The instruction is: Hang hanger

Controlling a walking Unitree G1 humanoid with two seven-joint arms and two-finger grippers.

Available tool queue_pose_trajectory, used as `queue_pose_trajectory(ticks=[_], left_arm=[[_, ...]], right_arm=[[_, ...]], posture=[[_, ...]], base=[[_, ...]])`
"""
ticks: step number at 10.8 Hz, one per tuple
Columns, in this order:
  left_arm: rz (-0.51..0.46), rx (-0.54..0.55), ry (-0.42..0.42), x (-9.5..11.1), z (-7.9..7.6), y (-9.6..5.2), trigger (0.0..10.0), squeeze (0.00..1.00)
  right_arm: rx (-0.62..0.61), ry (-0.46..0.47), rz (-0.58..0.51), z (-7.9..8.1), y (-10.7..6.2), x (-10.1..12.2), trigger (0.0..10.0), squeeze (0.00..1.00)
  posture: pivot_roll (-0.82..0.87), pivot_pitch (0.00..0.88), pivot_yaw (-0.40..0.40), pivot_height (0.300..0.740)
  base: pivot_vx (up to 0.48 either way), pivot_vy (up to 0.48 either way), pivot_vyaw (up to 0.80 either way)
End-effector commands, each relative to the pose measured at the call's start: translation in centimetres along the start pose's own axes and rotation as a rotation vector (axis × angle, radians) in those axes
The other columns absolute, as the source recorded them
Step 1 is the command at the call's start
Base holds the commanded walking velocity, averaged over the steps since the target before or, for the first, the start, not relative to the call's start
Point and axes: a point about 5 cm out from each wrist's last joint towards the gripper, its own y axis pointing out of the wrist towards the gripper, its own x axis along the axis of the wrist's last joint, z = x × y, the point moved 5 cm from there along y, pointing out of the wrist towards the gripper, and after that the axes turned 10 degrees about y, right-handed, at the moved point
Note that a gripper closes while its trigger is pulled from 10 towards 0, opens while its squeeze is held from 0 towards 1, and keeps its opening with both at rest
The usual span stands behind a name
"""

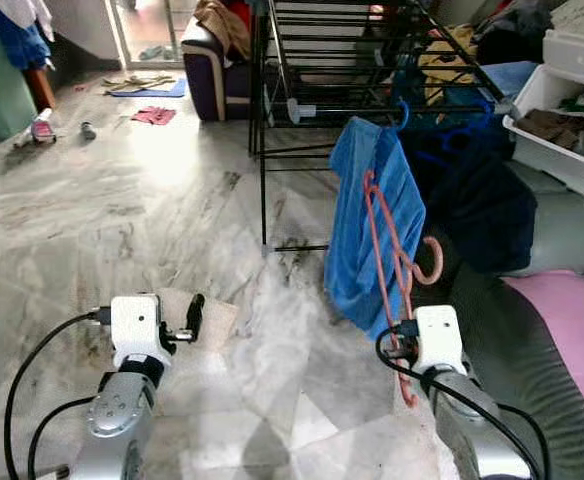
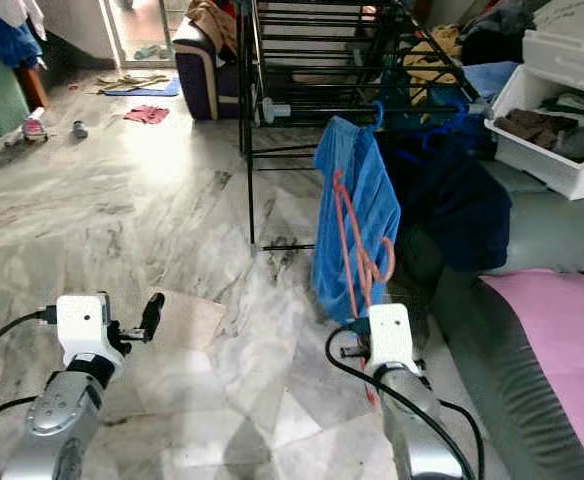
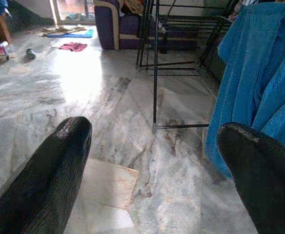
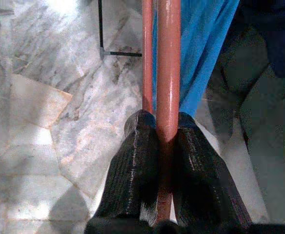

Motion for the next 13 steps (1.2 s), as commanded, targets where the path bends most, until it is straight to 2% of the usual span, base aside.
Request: queue_pose_trajectory(ticks=[1, 4, 9, 11, 13], left_arm=[[-0.018, -0.014, 0.016, 0.5, -0.1, 0.4, 10.0, 0.00], [-0.018, -0.037, 0.033, 0.5, -0.4, 1.3, 10.0, 0.00], [-0.005, -0.033, 0.046, 0.2, -0.5, 1.5, 10.0, 0.00], [-0.004, -0.046, 0.051, 0.2, -0.6, 1.6, 10.0, 0.00], [0.005, -0.047, 0.060, 0.1, -0.7, 1.7, 10.0, 0.00]], right_arm=[[-0.007, 0.005, -0.024, 0.0, 0.1, 0.6, 10.0, 0.00], [-0.007, -0.005, -0.018, 0.2, -0.1, 0.2, 10.0, 0.00], [-0.007, -0.010, -0.017, 0.4, -0.3, -0.2, 10.0, 0.00], [-0.014, -0.010, -0.015, 0.4, -0.5, -0.4, 10.0, 0.00], [-0.015, -0.005, -0.005, 0.4, -0.6, -0.6, 10.0, 0.00]], posture=[[0.01, 0.000, -0.039, 0.740], [-0.01, 0.000, -0.025, 0.740], [-0.03, 0.000, -0.008, 0.740], [-0.03, 0.004, -0.002, 0.740], [-0.03, 0.014, -0.003, 0.740]], base=[[0.259, 0.000, 0.00], [0.335, 0.000, 0.00], [0.371, 0.000, 0.00], [0.377, 0.000, 0.73], [0.384, 0.000, 0.00]])
